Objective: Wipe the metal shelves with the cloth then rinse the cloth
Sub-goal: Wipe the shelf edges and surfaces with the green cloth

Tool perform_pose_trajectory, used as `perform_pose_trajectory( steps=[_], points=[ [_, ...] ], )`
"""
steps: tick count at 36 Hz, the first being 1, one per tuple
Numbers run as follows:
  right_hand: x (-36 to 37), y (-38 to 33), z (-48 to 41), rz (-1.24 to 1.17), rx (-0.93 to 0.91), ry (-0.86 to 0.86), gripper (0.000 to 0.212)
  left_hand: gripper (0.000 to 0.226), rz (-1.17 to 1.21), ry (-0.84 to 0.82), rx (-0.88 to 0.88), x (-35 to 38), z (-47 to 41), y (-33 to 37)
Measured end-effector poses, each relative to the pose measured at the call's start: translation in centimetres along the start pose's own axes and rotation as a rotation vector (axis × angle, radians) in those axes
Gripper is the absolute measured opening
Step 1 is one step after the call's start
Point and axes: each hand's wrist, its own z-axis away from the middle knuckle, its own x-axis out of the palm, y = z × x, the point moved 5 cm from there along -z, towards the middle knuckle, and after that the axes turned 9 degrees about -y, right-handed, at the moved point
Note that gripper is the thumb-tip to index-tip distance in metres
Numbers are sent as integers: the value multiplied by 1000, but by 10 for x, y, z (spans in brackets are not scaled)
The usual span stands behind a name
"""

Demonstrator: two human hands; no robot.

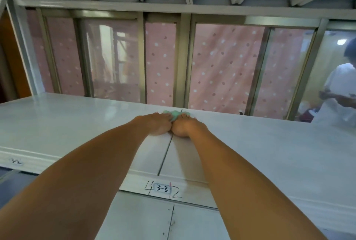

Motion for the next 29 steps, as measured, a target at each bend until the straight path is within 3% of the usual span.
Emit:
perform_pose_trajectory(
  steps=[29],
  points=[
    [10, -193, -47, 12, -53, -42, 73, 50, 73, 25, -73, -30, -9, -209]
  ],
)
